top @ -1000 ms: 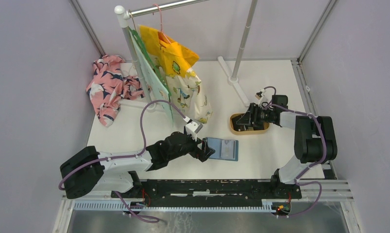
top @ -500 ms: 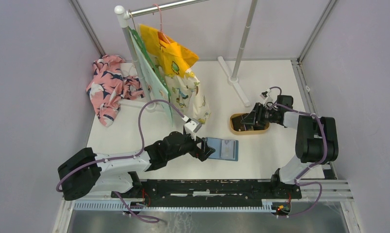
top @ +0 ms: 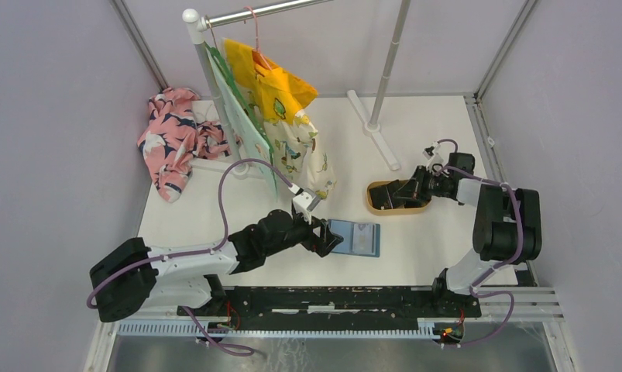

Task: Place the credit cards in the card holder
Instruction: Pick up the credit card from the storage box.

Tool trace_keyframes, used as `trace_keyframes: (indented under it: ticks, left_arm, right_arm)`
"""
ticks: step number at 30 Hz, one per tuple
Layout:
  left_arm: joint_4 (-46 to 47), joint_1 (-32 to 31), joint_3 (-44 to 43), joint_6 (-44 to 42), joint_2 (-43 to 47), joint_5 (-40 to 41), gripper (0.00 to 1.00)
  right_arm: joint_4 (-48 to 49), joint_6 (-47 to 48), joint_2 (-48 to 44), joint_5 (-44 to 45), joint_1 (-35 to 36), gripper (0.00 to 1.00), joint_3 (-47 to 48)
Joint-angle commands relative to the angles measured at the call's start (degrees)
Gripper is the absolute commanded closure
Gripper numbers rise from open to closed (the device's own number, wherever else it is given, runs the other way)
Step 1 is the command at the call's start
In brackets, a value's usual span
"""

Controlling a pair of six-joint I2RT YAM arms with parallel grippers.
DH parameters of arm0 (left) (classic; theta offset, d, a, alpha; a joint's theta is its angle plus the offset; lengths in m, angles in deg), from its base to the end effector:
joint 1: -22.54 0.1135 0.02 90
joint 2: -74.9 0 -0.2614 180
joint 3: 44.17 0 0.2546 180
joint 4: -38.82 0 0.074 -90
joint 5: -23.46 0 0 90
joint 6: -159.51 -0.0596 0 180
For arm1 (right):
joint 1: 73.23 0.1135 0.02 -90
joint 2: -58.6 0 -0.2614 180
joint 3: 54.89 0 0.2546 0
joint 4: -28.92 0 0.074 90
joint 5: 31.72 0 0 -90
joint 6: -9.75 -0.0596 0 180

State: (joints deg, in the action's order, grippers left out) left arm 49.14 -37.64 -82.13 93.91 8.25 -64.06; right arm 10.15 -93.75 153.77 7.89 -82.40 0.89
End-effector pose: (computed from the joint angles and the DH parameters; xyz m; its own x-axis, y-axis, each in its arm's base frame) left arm 0.1348 -0.2299 0.1892 -0.4924 0.0290 -0.8699 0.7060 0.5978 -0.3796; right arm 0.3029 -0.0024 0.1171 -0.8854 0.2937 -0.3602 -0.0956 0.6434 0.7595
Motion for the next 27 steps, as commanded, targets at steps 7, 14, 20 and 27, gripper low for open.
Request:
trace_keyframes:
  ticks: [7, 14, 20, 27]
  left_arm:
    - [3.4, 0.2, 0.7, 3.4, 2.3, -0.5, 0.06]
    - [9.4, 0.2, 2.2, 7.4, 2.4, -4.7, 0.06]
    - [18.0, 0.5, 3.9, 11.8, -0.1, -8.0, 0.06]
    - [30.2, 1.6, 5.7, 16.8, -6.1, -10.7, 0.13]
  right_arm:
    - [-1.0, 2.6, -7.8, -0.2, -4.8, 1.00, 0.3]
    - [3.4, 1.3, -13.0, -5.5, -5.8, 1.00, -2.3]
    - [19.3, -7.5, -16.7, -16.3, -5.3, 1.00, -8.7]
    - [27.0, -8.8, -17.8, -23.5, 2.6, 1.00, -11.6]
